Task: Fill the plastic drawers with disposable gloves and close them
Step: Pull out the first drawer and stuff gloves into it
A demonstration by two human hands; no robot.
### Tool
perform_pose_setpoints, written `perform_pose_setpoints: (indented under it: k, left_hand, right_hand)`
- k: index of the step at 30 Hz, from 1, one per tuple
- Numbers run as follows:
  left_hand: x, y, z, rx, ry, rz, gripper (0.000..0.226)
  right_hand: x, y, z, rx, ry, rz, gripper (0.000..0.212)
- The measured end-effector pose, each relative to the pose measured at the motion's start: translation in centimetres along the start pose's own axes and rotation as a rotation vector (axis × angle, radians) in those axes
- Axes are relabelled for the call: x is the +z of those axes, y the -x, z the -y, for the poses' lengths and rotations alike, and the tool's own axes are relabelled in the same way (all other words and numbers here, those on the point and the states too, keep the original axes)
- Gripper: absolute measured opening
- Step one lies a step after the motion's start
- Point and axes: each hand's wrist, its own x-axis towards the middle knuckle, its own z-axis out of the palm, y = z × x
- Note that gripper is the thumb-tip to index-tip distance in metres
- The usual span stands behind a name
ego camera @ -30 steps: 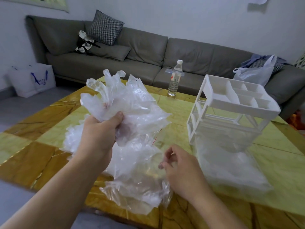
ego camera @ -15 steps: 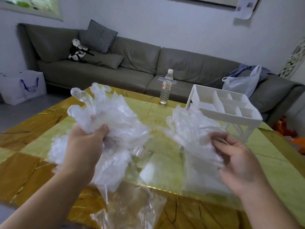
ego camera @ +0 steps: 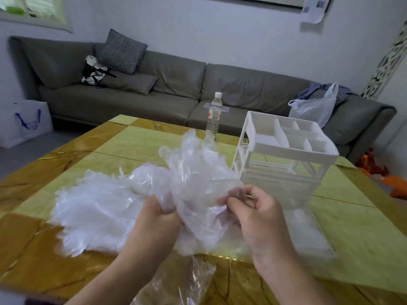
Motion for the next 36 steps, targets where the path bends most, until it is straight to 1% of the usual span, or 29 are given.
perform_pose_setpoints:
  k: [2,4,6,7,8,10,11,13,14,16,18,20,22,24,25,27,29,31,32,34,35,36]
  left_hand:
    - [-0.3,-0.1,-0.1,0.003,0.042,-0.009,0.037]
    - [-0.6,-0.3,0.1,-0.009,0.083,-0.023,0.032]
    - [-0.7,-0.5,0.2,-0.024,0.128,-0.021,0.025]
    - [-0.7,-0.5,0.2,-0.028,0.138,-0.015,0.025]
    - [-0.6,-0.4,0.1,-0.032,0.149,-0.007,0.025]
    - [-0.6,-0.3,-0.1,-0.024,0.183,0.005,0.021]
    - [-0.5,-0.2,-0.2,-0.02,0.205,0.009,0.018]
    - [-0.5,-0.3,-0.1,-0.003,0.228,0.013,0.016]
    - [-0.5,-0.3,0.0,0.009,0.223,0.021,0.016]
    - [-0.5,-0.3,-0.1,0.032,0.193,0.038,0.016]
    - [-0.5,-0.1,-0.3,0.037,0.152,0.053,0.018]
    - [-0.5,-0.3,-0.4,0.002,0.14,0.036,0.022]
    - [-0.4,-0.5,-0.5,-0.099,0.218,-0.008,0.025]
    - [-0.6,-0.7,-0.5,-0.209,0.318,0.003,0.045]
    - [-0.7,-0.7,-0.7,-0.246,0.352,0.019,0.052]
    - [-0.7,-0.6,-1.0,-0.262,0.375,0.062,0.058]
    - [-0.6,-0.5,-0.8,-0.217,0.284,0.061,0.055]
    - [-0.4,-0.4,-0.4,-0.178,0.159,0.019,0.045]
    - [-0.3,-0.3,-0.3,-0.178,0.138,-0.015,0.037]
    - [-0.3,-0.4,-0.2,-0.18,0.152,-0.087,0.018]
    - [-0.4,-0.5,-0.1,-0.182,0.179,-0.12,0.015]
    - [-0.6,-0.7,-0.2,-0.188,0.205,-0.146,0.02]
  right_hand:
    - [0.0,0.1,-0.2,-0.026,0.067,-0.015,0.011]
    - [-0.3,-0.1,-0.6,-0.075,0.167,-0.042,0.013]
    - [-0.5,-0.2,-0.8,-0.076,0.236,-0.036,0.012]
    - [-0.5,-0.2,-0.9,-0.043,0.216,-0.023,0.007]
    - [-0.4,-0.3,-0.9,0.015,0.157,-0.003,0.009]
    - [-0.3,-0.5,-0.9,0.168,-0.01,0.05,0.034]
    - [-0.3,-0.5,-0.6,0.241,-0.102,0.11,0.038]
    - [-0.5,-0.4,0.0,0.364,-0.237,0.238,0.03]
    - [-0.6,-0.4,0.1,0.4,-0.262,0.271,0.03]
    - [-0.8,-0.5,-0.3,0.4,-0.258,0.293,0.033]
    - [-0.7,-0.7,-0.8,0.34,-0.246,0.259,0.033]
    - [-0.6,-0.8,-1.2,0.238,-0.184,0.168,0.018]
    - [-0.6,-0.8,-1.5,0.067,0.018,0.057,0.005]
    - [-0.6,-0.6,-1.6,-0.071,0.196,-0.043,0.005]
    - [-0.5,-0.5,-1.6,-0.122,0.237,-0.076,0.006]
    - [-0.5,-0.2,-1.5,-0.207,0.306,-0.114,0.008]
    - [-0.5,-0.1,-1.5,-0.268,0.378,-0.12,0.016]
    - [-0.4,0.1,-1.6,-0.284,0.399,-0.124,0.019]
    - [-0.3,0.1,-1.6,-0.288,0.401,-0.12,0.019]
    - [-0.2,0.2,-1.6,-0.29,0.401,-0.11,0.019]
    - [-0.2,0.2,-1.6,-0.291,0.393,-0.111,0.019]
    - [-0.3,0.2,-1.6,-0.288,0.382,-0.112,0.019]
